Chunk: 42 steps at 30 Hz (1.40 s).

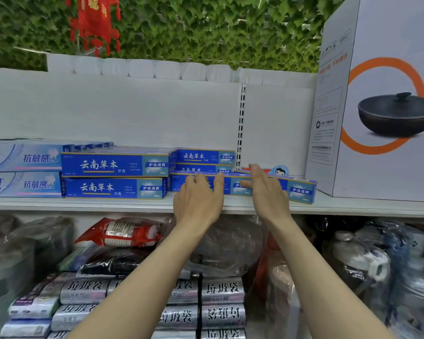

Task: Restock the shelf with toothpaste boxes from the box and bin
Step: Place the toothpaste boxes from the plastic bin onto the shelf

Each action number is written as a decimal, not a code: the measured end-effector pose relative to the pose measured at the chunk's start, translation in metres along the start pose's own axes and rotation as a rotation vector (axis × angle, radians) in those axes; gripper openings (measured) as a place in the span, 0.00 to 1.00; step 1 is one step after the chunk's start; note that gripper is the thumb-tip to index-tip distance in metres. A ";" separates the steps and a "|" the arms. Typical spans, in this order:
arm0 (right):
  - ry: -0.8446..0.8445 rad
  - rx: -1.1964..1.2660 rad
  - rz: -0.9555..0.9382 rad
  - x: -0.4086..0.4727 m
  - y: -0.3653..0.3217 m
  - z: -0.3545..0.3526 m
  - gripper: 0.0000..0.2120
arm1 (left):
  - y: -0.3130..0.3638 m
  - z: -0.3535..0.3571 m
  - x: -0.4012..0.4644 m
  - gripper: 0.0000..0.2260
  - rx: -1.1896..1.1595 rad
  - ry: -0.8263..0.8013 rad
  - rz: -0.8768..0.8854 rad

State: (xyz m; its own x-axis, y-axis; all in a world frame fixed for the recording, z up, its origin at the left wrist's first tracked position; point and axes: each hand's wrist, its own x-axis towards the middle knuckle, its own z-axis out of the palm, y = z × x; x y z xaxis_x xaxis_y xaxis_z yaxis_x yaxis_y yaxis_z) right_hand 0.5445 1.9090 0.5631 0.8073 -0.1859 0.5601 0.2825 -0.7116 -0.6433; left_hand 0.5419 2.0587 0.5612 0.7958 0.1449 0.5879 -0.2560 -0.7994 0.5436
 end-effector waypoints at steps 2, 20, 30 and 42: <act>-0.009 -0.027 0.014 0.001 0.000 0.000 0.24 | 0.002 0.001 0.003 0.28 -0.003 -0.019 -0.015; 0.446 0.129 0.046 -0.009 0.059 -0.069 0.19 | 0.058 0.033 -0.014 0.19 -0.396 -0.188 0.058; 0.424 0.045 0.198 -0.010 0.060 -0.076 0.13 | 0.057 0.037 -0.019 0.18 -0.332 -0.118 0.078; 0.626 0.369 0.078 -0.017 0.039 -0.079 0.10 | 0.038 0.028 -0.022 0.17 -0.390 0.002 0.128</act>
State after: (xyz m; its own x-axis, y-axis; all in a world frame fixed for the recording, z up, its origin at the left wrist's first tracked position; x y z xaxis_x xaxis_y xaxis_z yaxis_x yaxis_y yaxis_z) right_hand 0.5003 1.8308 0.5698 0.4157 -0.6581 0.6278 0.4817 -0.4262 -0.7657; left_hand 0.5303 2.0085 0.5524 0.7432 0.0603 0.6663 -0.5419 -0.5300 0.6523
